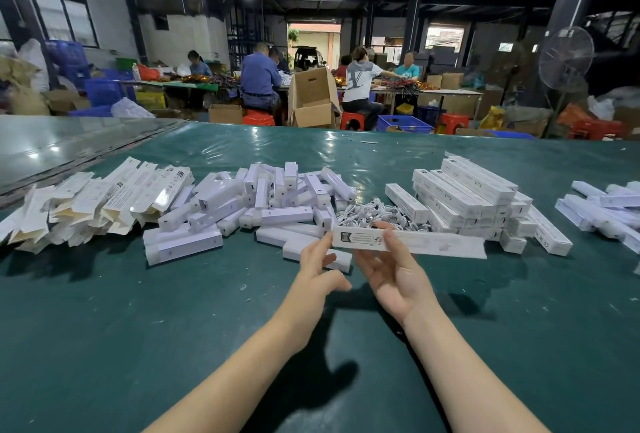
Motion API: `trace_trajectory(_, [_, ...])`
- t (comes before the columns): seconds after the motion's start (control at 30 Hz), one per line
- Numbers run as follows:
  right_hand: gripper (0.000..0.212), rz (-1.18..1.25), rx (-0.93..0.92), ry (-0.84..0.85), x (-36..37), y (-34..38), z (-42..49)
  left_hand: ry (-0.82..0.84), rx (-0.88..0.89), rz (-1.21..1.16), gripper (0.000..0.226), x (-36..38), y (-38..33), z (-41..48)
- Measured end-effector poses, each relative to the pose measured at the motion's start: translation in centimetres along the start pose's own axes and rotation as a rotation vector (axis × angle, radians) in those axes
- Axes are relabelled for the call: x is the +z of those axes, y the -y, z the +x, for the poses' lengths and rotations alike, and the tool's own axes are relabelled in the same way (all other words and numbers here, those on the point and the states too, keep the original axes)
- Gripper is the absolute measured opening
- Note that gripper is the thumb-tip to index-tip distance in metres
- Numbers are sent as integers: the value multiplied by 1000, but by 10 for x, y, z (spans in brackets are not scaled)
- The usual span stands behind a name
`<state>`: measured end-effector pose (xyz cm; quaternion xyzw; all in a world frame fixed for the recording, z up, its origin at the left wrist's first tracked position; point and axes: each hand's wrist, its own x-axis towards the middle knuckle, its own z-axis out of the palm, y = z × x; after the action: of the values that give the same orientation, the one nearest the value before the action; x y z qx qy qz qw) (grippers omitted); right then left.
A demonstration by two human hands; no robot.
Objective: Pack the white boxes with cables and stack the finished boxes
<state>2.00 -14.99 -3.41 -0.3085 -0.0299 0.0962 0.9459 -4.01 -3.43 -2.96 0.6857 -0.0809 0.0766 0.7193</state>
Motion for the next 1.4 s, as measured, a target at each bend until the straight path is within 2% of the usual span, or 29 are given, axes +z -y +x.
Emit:
trace_trajectory(0.07, [13, -13, -32, -126, -1, 2, 3, 60, -15, 128, 62, -3, 2, 1])
trace_trajectory(0.13, [7, -63, -106, -241, -3, 2, 4, 91, 51, 557, 52, -11, 9, 4])
trace_trajectory(0.2, [6, -100, -208, -308, -5, 3, 4, 112, 153, 1060, 53, -24, 19, 11])
trace_trajectory(0.23, [8, -175, -265, -330, -6, 4, 2, 110, 182, 1230, 57, -33, 22, 15])
trace_trajectory(0.3, [13, -510, -413, -361, -8, 6, -1, 75, 187, 1374, 62, -48, 24, 21])
trace_trajectory(0.43, [19, -1251, -726, -289, -14, 5, -7, 106, 72, 1428, 64, -59, 30, 29])
trace_trajectory(0.5, [11, -1544, -723, -230, -13, 3, -9, 77, 59, 1464, 63, -59, 33, 31])
trace_trajectory(0.57, [23, -1741, -663, -224, -13, 1, -8, 26, 85, 1478, 62, -60, 34, 32])
trace_trajectory(0.67, [35, -1818, -613, -263, -12, 0, -5, 1, 44, 1453, 58, -60, 34, 31])
trace_trajectory(0.8, [20, -1775, -561, -266, -14, 1, -6, 46, 13, 1335, 50, -59, 34, 32])
trace_trajectory(0.9, [23, -1850, -541, -205, -14, 0, -7, 0, 33, 1240, 44, -57, 33, 30])
trace_trajectory(1.03, [25, -1936, -562, -142, -13, -2, -6, -49, 63, 1380, 42, -58, 31, 30])
trace_trajectory(1.1, [23, -1932, -567, -164, -14, -3, -4, -94, 96, 1463, 34, -59, 30, 30])
trace_trajectory(1.17, [20, -1912, -571, -196, -15, -2, -3, -204, 99, 1327, 26, -60, 28, 30])
trace_trajectory(1.2, [18, -1916, -575, -201, -16, -2, -2, -284, 67, 1145, 27, -60, 26, 30])
trace_trajectory(1.27, [16, -1952, -580, -190, -16, -2, -1, -417, -45, 580, 33, -63, 17, 33])
trace_trajectory(1.33, [15, -2023, -586, -163, -16, -2, -1, -458, -63, 20, 40, -67, 3, 36])
trace_trajectory(1.4, [15, -2106, -590, -134, -16, -4, 0, -451, 45, -272, 39, -74, -10, 35])
